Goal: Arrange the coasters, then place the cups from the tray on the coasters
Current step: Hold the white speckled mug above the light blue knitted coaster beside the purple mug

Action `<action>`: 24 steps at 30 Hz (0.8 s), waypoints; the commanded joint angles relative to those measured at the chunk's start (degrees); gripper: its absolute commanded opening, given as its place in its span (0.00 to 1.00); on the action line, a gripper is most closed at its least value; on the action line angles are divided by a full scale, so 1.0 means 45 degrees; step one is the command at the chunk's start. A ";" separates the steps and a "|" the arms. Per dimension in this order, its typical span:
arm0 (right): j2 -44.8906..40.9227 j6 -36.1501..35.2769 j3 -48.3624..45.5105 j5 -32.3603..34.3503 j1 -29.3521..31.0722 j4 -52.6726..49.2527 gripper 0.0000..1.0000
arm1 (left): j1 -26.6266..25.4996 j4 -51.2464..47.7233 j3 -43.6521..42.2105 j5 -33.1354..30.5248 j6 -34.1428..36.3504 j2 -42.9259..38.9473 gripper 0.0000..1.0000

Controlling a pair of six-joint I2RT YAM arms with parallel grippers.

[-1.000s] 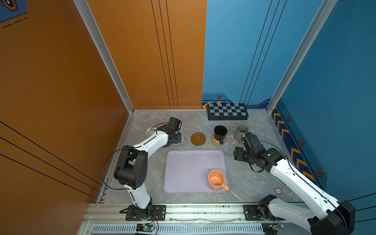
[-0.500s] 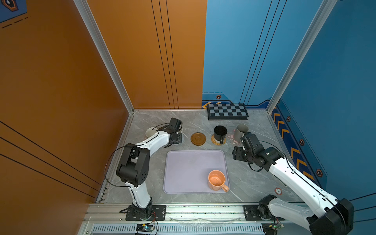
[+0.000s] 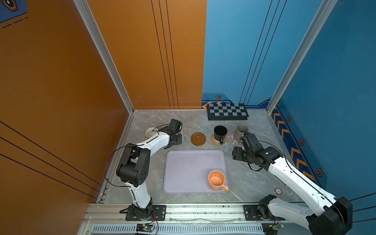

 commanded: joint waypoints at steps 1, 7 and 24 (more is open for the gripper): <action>0.0018 0.0211 0.0099 -0.0156 -0.0038 0.0133 0.73 | -0.0099 0.0659 -0.0281 -0.0288 -0.0264 -0.0037 0.00; -0.0061 0.0222 0.0079 -0.0157 -0.0027 0.0133 0.74 | -0.0190 0.0668 -0.0525 -0.0216 -0.0387 -0.0090 0.00; -0.0138 0.0354 0.0021 -0.0176 0.0078 0.0201 0.74 | -0.0241 0.0642 -0.1444 -0.0139 -0.0592 -0.1002 0.00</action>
